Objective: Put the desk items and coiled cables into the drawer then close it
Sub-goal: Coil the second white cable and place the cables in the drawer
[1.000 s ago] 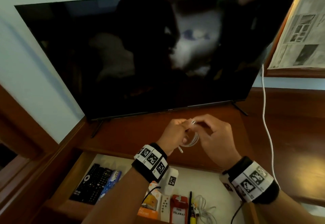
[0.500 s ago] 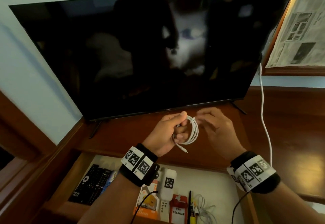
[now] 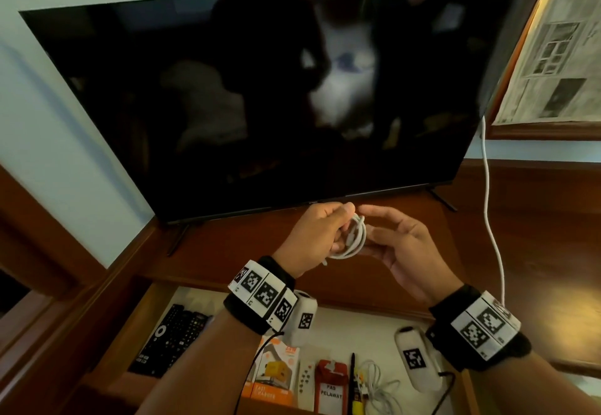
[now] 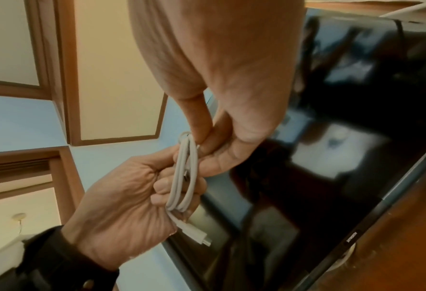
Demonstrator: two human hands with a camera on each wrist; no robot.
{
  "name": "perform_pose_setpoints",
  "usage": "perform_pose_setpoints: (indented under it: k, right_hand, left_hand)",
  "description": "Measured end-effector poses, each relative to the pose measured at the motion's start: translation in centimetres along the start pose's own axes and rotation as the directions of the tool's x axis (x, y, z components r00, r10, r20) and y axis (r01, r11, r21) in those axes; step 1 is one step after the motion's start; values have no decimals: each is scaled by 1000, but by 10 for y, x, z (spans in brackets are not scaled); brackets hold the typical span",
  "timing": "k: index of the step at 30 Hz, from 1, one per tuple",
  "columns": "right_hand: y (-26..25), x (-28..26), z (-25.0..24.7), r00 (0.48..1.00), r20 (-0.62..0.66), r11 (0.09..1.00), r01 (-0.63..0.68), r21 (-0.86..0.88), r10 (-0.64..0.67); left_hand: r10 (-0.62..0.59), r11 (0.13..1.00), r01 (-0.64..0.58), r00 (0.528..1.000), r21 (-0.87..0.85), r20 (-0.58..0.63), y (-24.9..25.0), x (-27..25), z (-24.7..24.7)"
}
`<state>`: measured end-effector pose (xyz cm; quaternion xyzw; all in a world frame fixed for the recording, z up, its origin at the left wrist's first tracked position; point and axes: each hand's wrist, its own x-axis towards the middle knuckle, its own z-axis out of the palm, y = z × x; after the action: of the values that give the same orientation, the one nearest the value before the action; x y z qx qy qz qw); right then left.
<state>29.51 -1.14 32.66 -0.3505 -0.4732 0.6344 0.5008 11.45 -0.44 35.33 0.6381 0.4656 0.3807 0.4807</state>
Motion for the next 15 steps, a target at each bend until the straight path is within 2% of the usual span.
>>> perform_pose_setpoints:
  k: [5, 9, 13, 15]
  right_hand:
    - [-3, -3, 1, 999, -1, 995, 41, 86, -41]
    - [0, -5, 3, 994, 7, 985, 105, -135, -106]
    - [4, -8, 8, 980, 111, 969, 184, -166, -166]
    - [10, -9, 13, 962, 55, 916, 273, -292, -269]
  left_hand:
    - [35, 999, -34, 998, 21, -46, -2, 3, 5]
    - [31, 999, -31, 999, -17, -33, -8, 5, 7]
    - [-20, 997, 15, 997, -69, -68, -11, 8, 10]
    - [-48, 992, 41, 997, -115, -61, -12, 9, 11]
